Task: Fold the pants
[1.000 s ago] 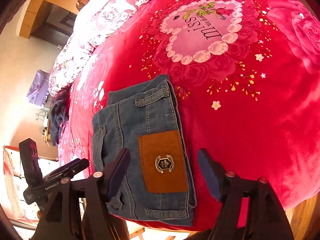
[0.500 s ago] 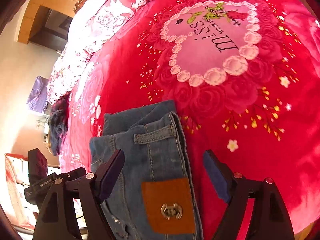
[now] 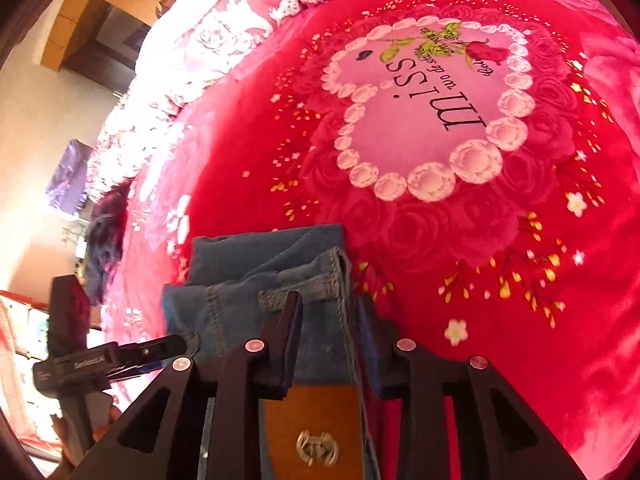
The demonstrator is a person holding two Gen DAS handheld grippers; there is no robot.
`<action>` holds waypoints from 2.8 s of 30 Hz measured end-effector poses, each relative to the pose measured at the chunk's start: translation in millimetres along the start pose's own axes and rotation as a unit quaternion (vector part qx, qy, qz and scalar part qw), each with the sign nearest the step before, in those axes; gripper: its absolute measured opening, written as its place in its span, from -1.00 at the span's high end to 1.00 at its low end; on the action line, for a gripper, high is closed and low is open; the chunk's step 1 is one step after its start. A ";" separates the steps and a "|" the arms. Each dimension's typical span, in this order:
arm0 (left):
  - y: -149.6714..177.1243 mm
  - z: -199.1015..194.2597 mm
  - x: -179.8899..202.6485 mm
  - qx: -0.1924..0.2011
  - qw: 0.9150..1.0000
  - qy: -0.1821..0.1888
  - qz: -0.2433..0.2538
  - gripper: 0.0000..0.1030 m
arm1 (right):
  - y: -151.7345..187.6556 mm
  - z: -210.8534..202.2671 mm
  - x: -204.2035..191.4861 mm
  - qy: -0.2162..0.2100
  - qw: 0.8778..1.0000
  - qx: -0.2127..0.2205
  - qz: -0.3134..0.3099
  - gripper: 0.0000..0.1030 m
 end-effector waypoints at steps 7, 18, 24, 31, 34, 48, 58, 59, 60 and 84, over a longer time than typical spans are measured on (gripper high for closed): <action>47.1 8.1 -23.8 -0.065 0.994 0.064 -0.055 -0.64 | 55.5 -7.8 -4.4 -0.044 0.998 -0.038 0.030 0.06; 87.4 21.7 4.1 -0.042 0.992 -0.049 0.105 -0.52 | 111.0 -9.4 -20.9 0.042 0.988 -0.092 -0.115 0.28; 64.2 -16.5 4.1 -0.002 0.997 0.005 0.082 -0.49 | 77.5 -29.7 -27.1 0.001 0.995 -0.053 -0.084 -0.03; 24.8 -25.3 1.9 0.000 0.999 0.004 0.036 -0.49 | 48.3 -21.0 -44.8 -0.064 0.996 -0.065 -0.025 -0.20; 20.6 -29.6 -2.9 0.008 0.999 0.012 0.039 -0.50 | 63.8 -29.0 -40.0 -0.015 0.989 -0.127 -0.072 -0.25; 9.3 3.9 11.4 -0.026 0.999 0.033 0.005 -0.49 | 10.1 17.6 -5.0 0.000 0.999 -0.036 -0.009 0.14; 6.6 5.3 14.3 0.011 0.999 -0.018 0.034 -0.19 | 6.4 16.0 -7.6 0.050 0.997 -0.030 -0.057 0.38; 6.7 4.8 13.8 0.012 0.999 -0.020 0.035 -0.19 | 7.4 12.6 -4.5 0.043 0.998 -0.029 -0.046 0.37; 6.4 3.7 13.6 0.013 0.999 -0.021 0.036 -0.19 | 8.9 9.3 -0.9 0.039 0.998 -0.030 -0.036 0.35; 37.4 21.0 -8.0 -0.077 0.996 0.046 -0.021 -0.70 | 33.2 28.6 -23.4 -0.144 0.989 -0.042 0.018 -0.45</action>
Point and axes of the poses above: each gripper's, at about its wrist camera, not at the fingertips, and z roughly the way its jaws point, x to its right, y to its underside, the point moved 9 cm from there along z, roughly the way its jaws point, and after that the axes turned 10 degrees about -z, right-handed, at the moved point
